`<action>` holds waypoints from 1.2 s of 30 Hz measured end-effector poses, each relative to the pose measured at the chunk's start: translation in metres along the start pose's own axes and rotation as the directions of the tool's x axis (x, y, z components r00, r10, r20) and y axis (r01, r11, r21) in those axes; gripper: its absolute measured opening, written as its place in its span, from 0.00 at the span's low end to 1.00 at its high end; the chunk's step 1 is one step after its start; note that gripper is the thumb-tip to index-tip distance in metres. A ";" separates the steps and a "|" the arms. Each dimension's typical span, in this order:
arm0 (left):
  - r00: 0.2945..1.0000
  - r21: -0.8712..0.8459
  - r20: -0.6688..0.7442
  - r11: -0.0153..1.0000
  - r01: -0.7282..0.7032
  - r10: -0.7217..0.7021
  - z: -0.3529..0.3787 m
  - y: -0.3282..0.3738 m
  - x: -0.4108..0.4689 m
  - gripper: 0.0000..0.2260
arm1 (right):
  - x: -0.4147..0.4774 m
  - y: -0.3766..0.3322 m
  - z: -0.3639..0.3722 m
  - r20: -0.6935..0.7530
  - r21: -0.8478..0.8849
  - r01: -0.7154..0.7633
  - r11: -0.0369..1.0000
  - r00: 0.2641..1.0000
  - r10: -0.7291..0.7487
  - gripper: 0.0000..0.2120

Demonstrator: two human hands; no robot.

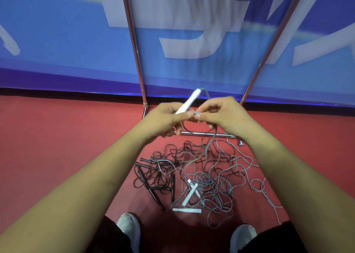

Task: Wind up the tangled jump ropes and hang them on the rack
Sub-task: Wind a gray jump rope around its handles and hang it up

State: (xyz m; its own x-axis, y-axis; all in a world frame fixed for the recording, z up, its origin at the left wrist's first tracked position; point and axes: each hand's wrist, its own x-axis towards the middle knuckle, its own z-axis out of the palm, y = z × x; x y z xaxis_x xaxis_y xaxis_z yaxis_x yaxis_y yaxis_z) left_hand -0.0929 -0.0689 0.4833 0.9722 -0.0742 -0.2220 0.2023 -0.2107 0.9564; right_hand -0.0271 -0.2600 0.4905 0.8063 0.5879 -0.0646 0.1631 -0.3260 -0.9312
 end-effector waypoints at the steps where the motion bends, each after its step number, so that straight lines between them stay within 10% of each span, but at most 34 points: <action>1: 1.000 0.040 0.011 0.999 -0.017 0.017 0.002 0.000 0.000 0.03 | 0.002 0.001 -0.001 -0.022 0.013 0.008 1.000 1.000 -0.007 0.02; 5: 0.983 -0.225 -0.165 0.967 -0.121 0.085 -0.005 0.003 0.005 0.08 | 0.002 0.021 -0.011 0.110 -0.199 -0.005 0.980 0.993 0.028 0.04; 10: 0.946 -0.508 -0.300 0.818 -0.269 0.125 -0.038 0.006 0.006 0.07 | -0.006 0.084 -0.038 0.299 -0.479 -0.249 0.842 0.855 0.423 0.09; 16: 0.808 0.136 -0.579 0.990 -0.033 0.106 -0.043 -0.013 0.011 0.07 | -0.005 0.054 -0.029 0.102 -0.211 -0.204 0.956 0.968 0.229 0.07; 25: 0.995 0.115 0.070 0.990 -0.084 0.076 -0.002 -0.003 -0.002 0.04 | -0.010 -0.013 -0.010 0.007 -0.189 0.028 0.982 1.000 -0.027 0.05; 36: 0.969 -0.616 -0.152 0.748 -0.249 0.197 -0.029 0.003 0.008 0.10 | 0.002 0.076 -0.034 0.171 -0.417 -0.163 0.894 0.952 0.253 0.09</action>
State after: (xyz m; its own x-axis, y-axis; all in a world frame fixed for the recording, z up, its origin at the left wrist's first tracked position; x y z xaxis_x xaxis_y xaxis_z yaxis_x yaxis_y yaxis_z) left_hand -0.0810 -0.0423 0.4898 0.9994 0.0345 0.0022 -0.0179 0.4610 0.8872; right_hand 0.0064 -0.3087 0.4317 0.7119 0.6039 -0.3585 0.2519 -0.6960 -0.6724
